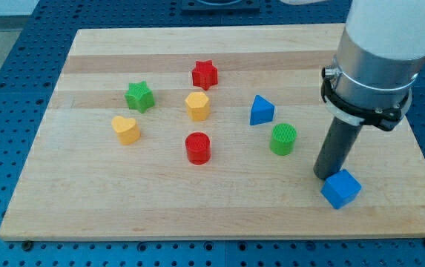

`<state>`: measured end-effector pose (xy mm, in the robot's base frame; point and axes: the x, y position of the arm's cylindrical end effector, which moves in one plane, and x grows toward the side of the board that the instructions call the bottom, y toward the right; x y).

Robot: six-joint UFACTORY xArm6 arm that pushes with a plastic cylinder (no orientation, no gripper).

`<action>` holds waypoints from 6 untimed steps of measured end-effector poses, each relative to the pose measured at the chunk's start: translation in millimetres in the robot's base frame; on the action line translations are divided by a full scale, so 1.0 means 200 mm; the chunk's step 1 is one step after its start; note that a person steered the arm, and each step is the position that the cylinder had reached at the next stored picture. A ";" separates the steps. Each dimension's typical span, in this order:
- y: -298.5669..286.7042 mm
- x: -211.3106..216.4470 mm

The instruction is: Slide the green circle to the right of the red circle

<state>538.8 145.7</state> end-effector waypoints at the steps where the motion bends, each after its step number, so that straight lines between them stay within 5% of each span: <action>1: 0.03 -0.07; 3: 0.06 -0.27; 4: -0.31 -0.32; 6: -0.41 -0.39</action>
<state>460.1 64.3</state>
